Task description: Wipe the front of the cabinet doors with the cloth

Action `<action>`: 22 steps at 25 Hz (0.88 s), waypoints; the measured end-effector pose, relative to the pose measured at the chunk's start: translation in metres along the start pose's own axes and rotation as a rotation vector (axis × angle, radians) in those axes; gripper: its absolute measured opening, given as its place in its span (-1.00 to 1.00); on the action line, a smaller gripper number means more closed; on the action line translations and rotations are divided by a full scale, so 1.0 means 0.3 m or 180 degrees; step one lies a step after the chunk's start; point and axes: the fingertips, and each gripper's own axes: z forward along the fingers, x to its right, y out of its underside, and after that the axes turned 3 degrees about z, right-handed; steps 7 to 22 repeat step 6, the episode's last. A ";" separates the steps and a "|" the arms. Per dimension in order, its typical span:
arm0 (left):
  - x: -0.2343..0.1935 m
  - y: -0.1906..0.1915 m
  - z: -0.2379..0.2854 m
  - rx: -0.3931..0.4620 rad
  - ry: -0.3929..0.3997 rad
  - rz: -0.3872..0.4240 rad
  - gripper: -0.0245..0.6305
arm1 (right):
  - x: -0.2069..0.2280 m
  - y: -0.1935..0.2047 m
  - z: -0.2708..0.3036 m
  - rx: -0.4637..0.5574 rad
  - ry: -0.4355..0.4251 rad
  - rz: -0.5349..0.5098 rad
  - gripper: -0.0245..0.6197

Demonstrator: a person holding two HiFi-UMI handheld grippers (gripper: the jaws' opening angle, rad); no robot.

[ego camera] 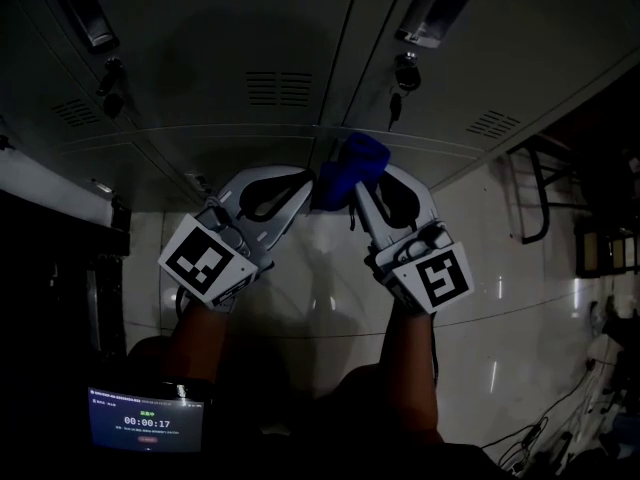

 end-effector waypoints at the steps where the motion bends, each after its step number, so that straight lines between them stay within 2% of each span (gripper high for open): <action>1: 0.007 0.002 0.002 -0.0024 0.0007 0.0037 -0.91 | 0.002 -0.004 -0.004 0.0013 -0.0003 0.0004 -0.69; 6: 0.025 0.021 0.007 -0.0093 0.0041 0.0181 -0.91 | 0.001 0.002 -0.011 0.0000 -0.0002 -0.0025 -0.69; 22: 0.025 0.021 0.007 -0.0093 0.0041 0.0181 -0.91 | 0.001 0.002 -0.011 0.0000 -0.0002 -0.0025 -0.69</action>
